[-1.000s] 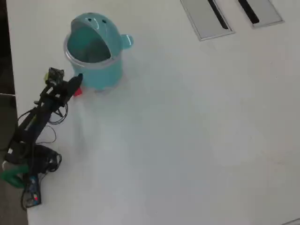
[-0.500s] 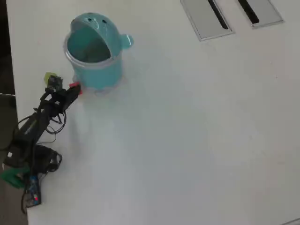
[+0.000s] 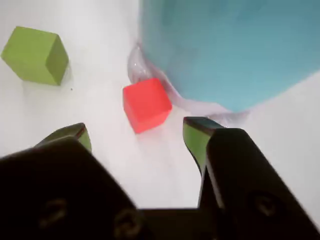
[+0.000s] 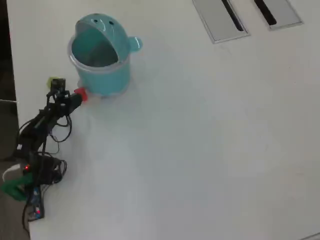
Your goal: Grasp RGB lego blocks and put them in the bin one by one.
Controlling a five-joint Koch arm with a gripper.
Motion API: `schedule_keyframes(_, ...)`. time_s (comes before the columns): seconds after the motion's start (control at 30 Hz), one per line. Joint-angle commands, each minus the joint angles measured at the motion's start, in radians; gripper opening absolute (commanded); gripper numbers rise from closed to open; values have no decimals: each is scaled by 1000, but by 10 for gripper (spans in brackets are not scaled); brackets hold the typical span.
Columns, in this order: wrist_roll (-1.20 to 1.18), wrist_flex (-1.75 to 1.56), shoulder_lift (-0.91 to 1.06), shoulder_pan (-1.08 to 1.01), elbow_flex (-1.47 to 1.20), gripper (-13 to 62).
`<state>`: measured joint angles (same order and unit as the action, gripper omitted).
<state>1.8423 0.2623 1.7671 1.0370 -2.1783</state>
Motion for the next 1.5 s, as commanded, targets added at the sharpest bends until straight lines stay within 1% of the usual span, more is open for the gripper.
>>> schedule_keyframes(0.0, 23, -15, -14, 0, 95, 330)
schedule_keyframes(0.93, 35, -103, -356, -63, 268, 330)
schedule_keyframes(1.17, 28, -143, -394, -55, 267, 328)
schedule_keyframes(1.47, -3, -144, -408, -43, 256, 293)
